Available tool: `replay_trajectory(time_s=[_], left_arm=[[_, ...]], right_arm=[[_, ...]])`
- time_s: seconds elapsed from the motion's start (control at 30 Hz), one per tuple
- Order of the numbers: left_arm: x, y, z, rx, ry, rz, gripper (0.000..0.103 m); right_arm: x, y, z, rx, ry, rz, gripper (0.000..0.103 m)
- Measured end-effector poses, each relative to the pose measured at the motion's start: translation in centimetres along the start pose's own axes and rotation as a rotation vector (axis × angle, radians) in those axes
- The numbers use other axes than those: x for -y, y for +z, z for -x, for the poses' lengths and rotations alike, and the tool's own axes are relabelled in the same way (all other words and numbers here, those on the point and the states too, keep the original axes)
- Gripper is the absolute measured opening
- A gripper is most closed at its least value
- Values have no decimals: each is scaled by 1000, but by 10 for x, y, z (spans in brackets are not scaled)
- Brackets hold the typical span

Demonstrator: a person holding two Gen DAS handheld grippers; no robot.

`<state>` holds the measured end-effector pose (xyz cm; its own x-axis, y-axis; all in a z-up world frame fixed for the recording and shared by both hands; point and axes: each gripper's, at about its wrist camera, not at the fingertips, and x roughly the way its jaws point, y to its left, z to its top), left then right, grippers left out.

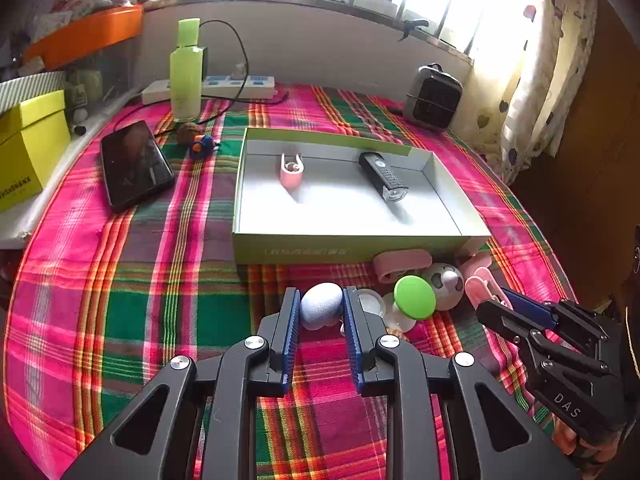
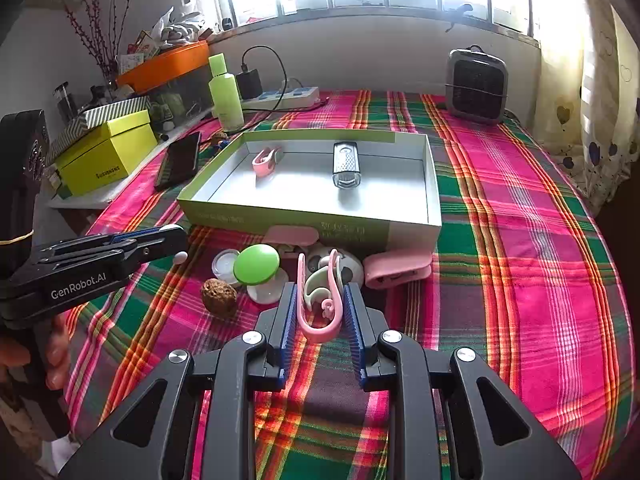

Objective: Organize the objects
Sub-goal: 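Carry the pink hook and white knob over the white box with both grippers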

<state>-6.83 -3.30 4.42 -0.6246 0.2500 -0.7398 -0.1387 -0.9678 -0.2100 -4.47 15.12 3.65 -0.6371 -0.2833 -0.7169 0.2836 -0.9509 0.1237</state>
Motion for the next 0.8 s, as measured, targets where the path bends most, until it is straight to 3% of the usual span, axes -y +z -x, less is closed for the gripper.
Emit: replay_trajectory(time_s=[0.4, 0.8], left_arm=[[9, 34, -16, -5, -42, 7, 20], [11, 60, -44, -14, -28, -1, 20]], right_arm=[[13, 28, -9, 16, -4, -8, 24], [25, 53, -31, 10, -18, -10, 24]])
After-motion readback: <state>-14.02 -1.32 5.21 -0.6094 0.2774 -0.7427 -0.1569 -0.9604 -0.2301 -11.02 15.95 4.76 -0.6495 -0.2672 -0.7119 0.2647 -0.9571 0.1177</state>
